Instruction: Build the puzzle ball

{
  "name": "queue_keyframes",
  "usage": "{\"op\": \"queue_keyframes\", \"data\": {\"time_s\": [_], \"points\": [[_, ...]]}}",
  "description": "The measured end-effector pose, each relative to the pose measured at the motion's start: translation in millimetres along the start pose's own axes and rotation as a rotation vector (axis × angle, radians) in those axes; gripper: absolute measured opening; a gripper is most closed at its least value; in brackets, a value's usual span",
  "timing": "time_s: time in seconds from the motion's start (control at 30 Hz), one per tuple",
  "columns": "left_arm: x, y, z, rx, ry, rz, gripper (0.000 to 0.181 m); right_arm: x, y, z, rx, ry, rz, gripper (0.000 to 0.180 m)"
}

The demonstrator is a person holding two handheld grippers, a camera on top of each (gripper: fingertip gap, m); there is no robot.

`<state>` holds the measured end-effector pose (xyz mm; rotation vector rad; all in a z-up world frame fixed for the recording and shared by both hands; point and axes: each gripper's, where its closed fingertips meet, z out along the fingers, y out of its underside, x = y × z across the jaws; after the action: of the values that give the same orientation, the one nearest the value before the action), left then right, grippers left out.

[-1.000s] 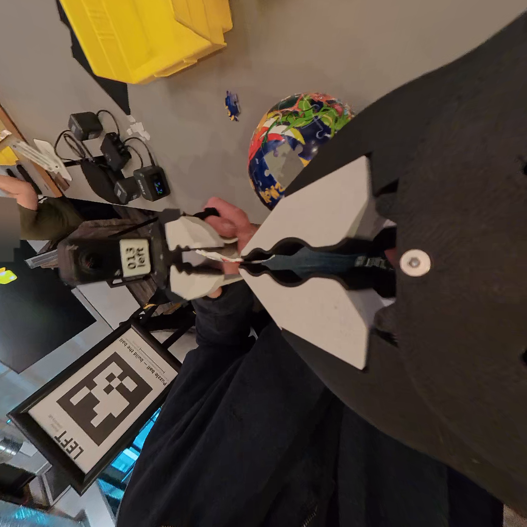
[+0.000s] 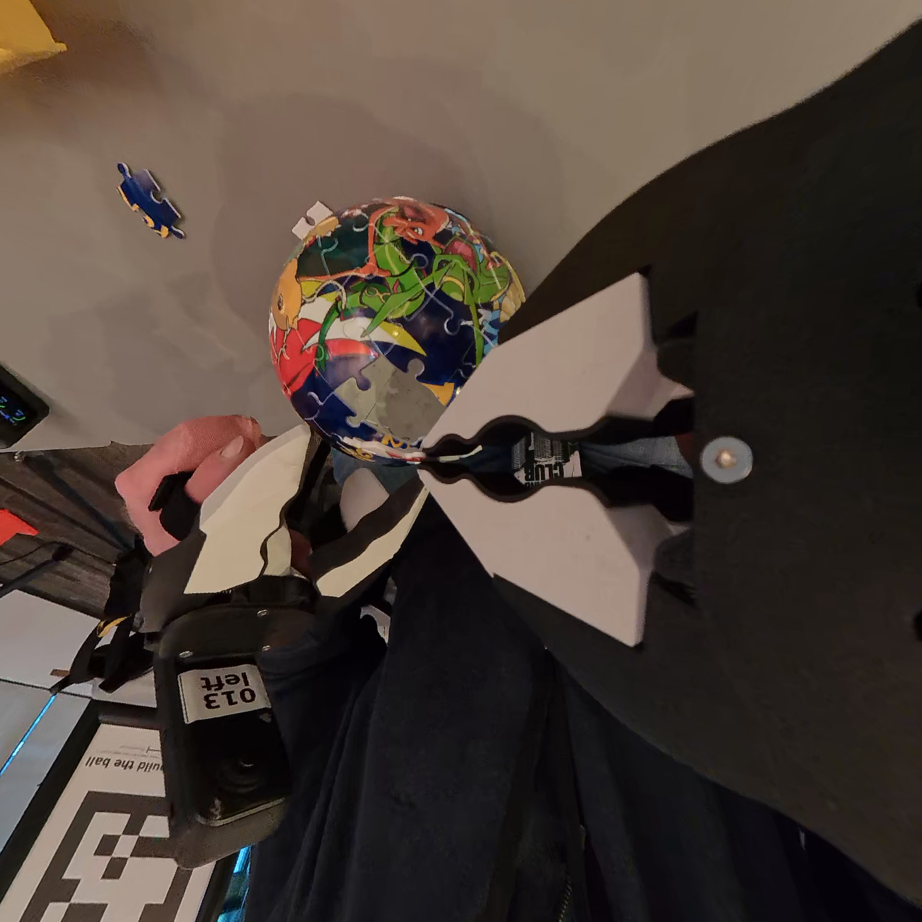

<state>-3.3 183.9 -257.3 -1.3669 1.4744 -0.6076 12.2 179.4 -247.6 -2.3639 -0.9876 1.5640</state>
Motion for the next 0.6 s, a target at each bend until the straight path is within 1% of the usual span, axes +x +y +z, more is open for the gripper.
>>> {"op": "queue_keyframes", "data": {"time_s": [0.27,0.6], "points": [[-0.6,4.4,4.9,-0.019,-0.015,0.031,0.060,0.3,-2.4,0.5,-0.003,-0.038,0.015,0.000],[-3.3,3.7,8.5,-0.031,-0.061,0.092,0.064,5.1,-7.2,2.4,-0.003,-0.033,0.024,0.001]]}}
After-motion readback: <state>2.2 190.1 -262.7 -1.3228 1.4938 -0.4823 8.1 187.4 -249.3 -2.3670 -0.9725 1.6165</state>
